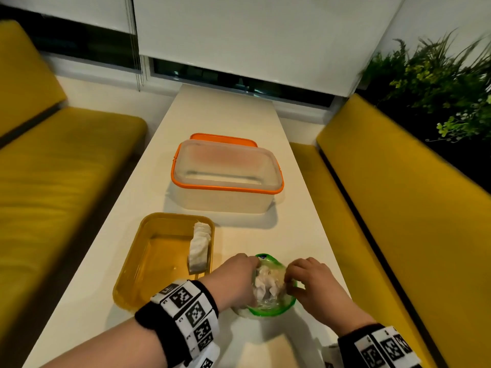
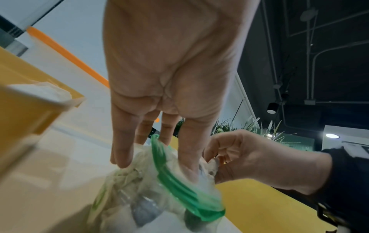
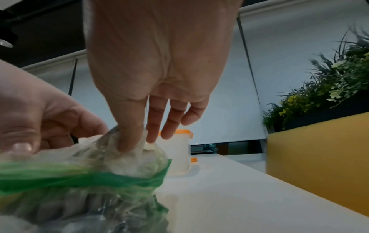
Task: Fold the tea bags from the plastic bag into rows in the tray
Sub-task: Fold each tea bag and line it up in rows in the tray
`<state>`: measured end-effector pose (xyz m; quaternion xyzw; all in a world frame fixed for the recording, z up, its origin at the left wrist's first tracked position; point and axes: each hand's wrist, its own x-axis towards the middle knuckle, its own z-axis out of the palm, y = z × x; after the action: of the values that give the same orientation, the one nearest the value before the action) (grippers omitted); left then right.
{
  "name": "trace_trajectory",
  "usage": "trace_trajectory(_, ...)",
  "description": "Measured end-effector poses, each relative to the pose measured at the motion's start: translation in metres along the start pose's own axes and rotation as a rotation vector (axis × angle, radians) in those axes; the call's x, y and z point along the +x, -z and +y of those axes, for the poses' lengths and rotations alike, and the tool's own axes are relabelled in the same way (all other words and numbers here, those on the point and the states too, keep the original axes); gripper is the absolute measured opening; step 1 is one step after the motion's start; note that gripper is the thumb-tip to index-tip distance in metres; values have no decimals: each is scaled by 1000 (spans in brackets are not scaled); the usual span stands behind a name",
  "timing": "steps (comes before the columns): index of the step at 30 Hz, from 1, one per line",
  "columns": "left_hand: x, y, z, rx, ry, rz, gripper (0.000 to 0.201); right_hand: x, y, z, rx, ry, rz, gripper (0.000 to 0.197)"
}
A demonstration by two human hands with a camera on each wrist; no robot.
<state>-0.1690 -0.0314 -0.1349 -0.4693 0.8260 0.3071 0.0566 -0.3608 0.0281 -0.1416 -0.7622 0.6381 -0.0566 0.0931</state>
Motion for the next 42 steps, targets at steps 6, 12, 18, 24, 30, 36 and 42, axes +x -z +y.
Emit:
trace_trajectory(6, -7, -1, -3, -54, -3, 21, 77, -9, 13, -4, 188, -146, 77, 9)
trace_trajectory(12, -16, 9, -1, -180, -91, 137, 64, -9, 24, -9, 757, -403, 249, 12)
trace_trajectory(18, -22, 18, 8, -741, -147, 204, 37, -2, 33, -34, 1102, -416, 182, 12)
trace_trajectory(24, -12, 11, 9, -798, -48, 287, 10, 8, 26, -42, 724, -448, 71, 23)
trace_trajectory(30, -7, 3, 3, -549, -16, 231, 18, 8, -7, -44, 221, -397, -101, 12)
trace_trajectory(36, -6, 6, -2, -622, 28, 179, 15, 6, 0, -39, 546, -435, 45, 22)
trace_trajectory(42, -10, 10, 1, -889, 72, 122, 42, 5, 13, -31, 784, -510, 240, 13)
